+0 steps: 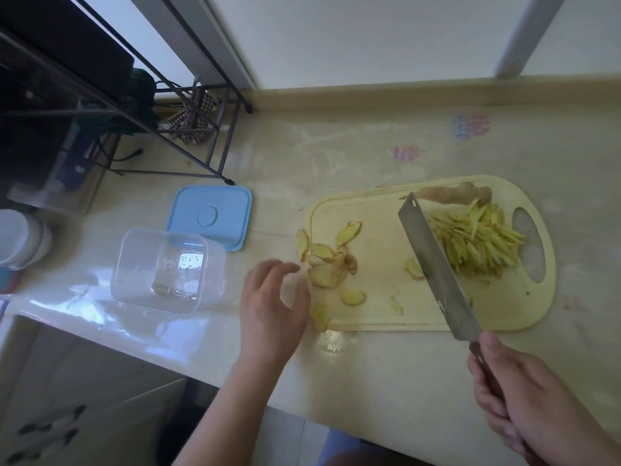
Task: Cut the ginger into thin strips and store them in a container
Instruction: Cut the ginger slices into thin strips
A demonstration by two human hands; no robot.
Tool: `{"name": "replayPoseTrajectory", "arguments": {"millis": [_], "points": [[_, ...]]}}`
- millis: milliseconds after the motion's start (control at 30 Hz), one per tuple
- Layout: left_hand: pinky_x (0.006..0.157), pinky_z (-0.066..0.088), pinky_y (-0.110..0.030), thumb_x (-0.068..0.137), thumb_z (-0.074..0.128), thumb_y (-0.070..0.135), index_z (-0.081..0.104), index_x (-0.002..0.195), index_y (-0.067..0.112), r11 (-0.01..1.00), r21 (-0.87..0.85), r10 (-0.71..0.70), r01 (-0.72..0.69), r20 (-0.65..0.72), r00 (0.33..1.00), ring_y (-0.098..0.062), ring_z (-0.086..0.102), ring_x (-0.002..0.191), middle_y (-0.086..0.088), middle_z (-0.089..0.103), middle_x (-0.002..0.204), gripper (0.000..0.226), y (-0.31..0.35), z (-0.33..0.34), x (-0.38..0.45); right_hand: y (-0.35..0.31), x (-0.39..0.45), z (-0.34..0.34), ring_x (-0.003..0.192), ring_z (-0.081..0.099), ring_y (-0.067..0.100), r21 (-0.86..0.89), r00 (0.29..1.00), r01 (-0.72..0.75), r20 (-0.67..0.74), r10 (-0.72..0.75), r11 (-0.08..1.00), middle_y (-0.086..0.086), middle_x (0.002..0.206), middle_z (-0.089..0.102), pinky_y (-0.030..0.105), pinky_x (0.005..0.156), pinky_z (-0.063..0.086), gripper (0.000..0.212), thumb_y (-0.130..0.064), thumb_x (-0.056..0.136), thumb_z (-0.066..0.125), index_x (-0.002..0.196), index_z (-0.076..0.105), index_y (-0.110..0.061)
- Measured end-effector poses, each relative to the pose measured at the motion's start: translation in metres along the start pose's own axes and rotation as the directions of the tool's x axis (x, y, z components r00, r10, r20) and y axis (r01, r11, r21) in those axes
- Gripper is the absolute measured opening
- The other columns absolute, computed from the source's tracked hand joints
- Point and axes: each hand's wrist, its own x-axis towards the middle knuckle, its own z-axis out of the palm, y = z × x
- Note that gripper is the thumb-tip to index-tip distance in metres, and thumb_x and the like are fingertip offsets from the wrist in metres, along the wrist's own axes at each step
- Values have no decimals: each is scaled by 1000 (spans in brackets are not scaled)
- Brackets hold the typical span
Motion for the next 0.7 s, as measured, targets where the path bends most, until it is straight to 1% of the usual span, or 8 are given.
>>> {"name": "replayPoseTrajectory", "arguments": {"millis": [33, 100, 267, 367, 500, 533, 600, 700], "points": [[82, 57, -42, 88, 62, 38, 73, 104, 11, 999, 38, -9, 7, 42, 999, -22, 62, 96, -1, 64, 107, 33, -1, 1, -10, 0, 1, 1, 36, 26, 15, 2, 1000, -2, -3, 2, 1000, 7, 52, 34, 17, 43, 27, 115, -107, 25, 59, 75, 46, -4], [78, 57, -39, 86, 64, 41, 74, 104, 11, 996, 65, 49, -56, 101, 994, -20, 60, 91, -2, 64, 102, 37, -1, 5, -26, 0, 2, 1, 35, 26, 14, 6, 1000, -3, -10, 3, 1000, 7, 51, 34, 16, 43, 28, 116, -107, 23, 60, 75, 46, -4], [72, 53, -39, 88, 65, 35, 76, 93, 10, 985, 77, 147, -152, 68, 987, -17, 55, 84, -2, 64, 92, 27, -6, 17, -35, -2, 3, 2, 33, 26, 14, -10, 1000, 10, -21, -10, 1000, 7, 50, 34, 15, 41, 30, 118, -108, 24, 58, 75, 44, -3], [70, 52, -39, 88, 65, 34, 71, 87, 14, 984, 33, 174, -177, 87, 981, -13, 55, 82, 5, 65, 87, 21, -3, 16, -33, -2, 4, 2, 33, 25, 13, 1, 1000, 7, -21, -7, 1000, 8, 49, 33, 15, 40, 30, 118, -107, 23, 60, 74, 44, -2], [71, 53, -34, 86, 65, 35, 74, 85, 16, 991, -124, 60, -54, 46, 997, 0, 53, 80, 20, 59, 80, 21, 13, 15, -16, -1, 5, 2, 33, 25, 12, 20, 1000, -1, -22, 2, 1000, 8, 49, 33, 15, 40, 31, 118, -106, 22, 63, 75, 44, -1], [72, 54, -37, 87, 65, 33, 76, 87, 15, 990, -126, 63, -58, 40, 997, -2, 55, 82, 17, 62, 83, 21, 13, 17, -11, -1, 5, 2, 33, 25, 12, 23, 1000, -3, -22, 3, 1000, 9, 49, 33, 15, 40, 31, 118, -106, 22, 63, 75, 44, -1], [76, 54, -43, 90, 64, 25, 77, 94, 12, 989, -66, 137, -135, 33, 990, -16, 60, 89, 2, 68, 95, 19, 2, 21, -2, -2, 5, 3, 34, 25, 12, 26, 1000, 0, -18, 1, 1000, 9, 49, 32, 15, 40, 30, 118, -105, 22, 63, 75, 45, -1], [78, 54, -44, 89, 62, 21, 78, 104, 12, 978, 40, 205, -207, 39, 978, -27, 57, 90, -8, 65, 103, 24, -18, 22, 12, -3, 4, 3, 34, 25, 13, 22, 1000, 10, -13, -10, 1000, 8, 50, 34, 15, 40, 30, 116, -106, 24, 62, 73, 45, -2]]}}
